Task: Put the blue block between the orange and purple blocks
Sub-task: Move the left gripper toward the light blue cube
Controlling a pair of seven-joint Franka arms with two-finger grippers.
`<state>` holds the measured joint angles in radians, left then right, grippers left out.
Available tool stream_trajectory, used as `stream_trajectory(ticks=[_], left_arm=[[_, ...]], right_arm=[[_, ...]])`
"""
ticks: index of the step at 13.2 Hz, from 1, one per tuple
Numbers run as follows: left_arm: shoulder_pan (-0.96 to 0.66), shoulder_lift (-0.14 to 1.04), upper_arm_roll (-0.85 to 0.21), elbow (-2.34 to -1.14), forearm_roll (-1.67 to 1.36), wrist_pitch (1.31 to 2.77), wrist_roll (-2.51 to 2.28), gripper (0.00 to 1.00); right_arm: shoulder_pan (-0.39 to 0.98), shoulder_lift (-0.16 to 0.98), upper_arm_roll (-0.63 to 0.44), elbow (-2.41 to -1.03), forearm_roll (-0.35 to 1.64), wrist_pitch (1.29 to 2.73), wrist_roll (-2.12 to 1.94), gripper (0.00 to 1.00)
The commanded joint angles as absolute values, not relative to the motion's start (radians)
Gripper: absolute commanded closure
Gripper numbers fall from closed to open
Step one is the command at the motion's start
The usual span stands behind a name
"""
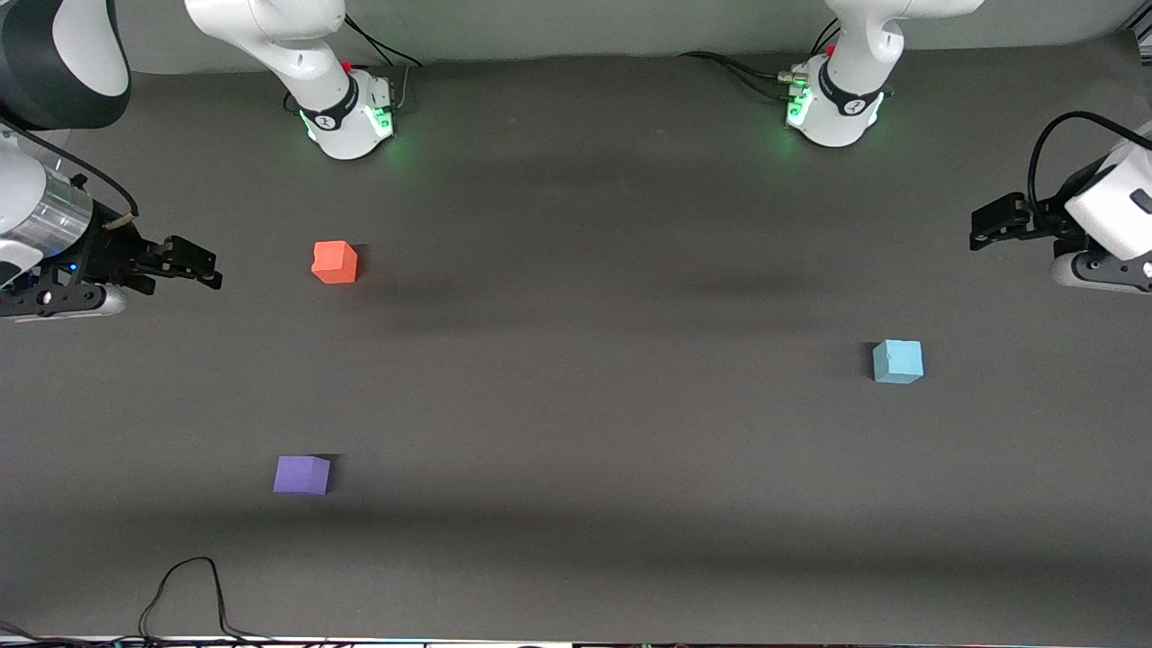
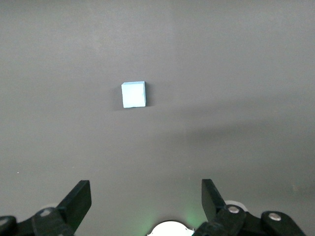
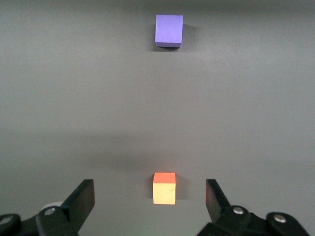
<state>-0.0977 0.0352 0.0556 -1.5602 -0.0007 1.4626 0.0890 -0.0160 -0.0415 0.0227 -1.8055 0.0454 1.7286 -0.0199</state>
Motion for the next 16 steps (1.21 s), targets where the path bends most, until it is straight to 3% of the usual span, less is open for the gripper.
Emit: stream_trajectory(ticks=[1, 7, 11, 16], left_arm=[[-0.101, 0.025, 0.058, -1.551, -0.003, 1.442, 0.080, 0.00], [-0.095, 0.022, 0.060, -1.612, 0.043, 1.460, 0.103, 0.00], [-0.048, -0.141, 0.060, -1.828, 0.043, 1.571, 0.149, 0.00], [-0.023, -0.060, 0.060, -1.858, 0.043, 1.676, 0.201, 0.00]], right_arm=[[-0.017, -0.040, 0.021, -1.799, 0.043, 1.730, -0.032, 0.00], [-0.017, -0.040, 0.021, -1.801, 0.043, 1.730, -0.032, 0.00], [-0.017, -0.040, 0.021, -1.801, 0.043, 1.730, -0.032, 0.00], [-0.018, -0.040, 0.018, -1.802, 0.043, 1.729, -0.034, 0.00]])
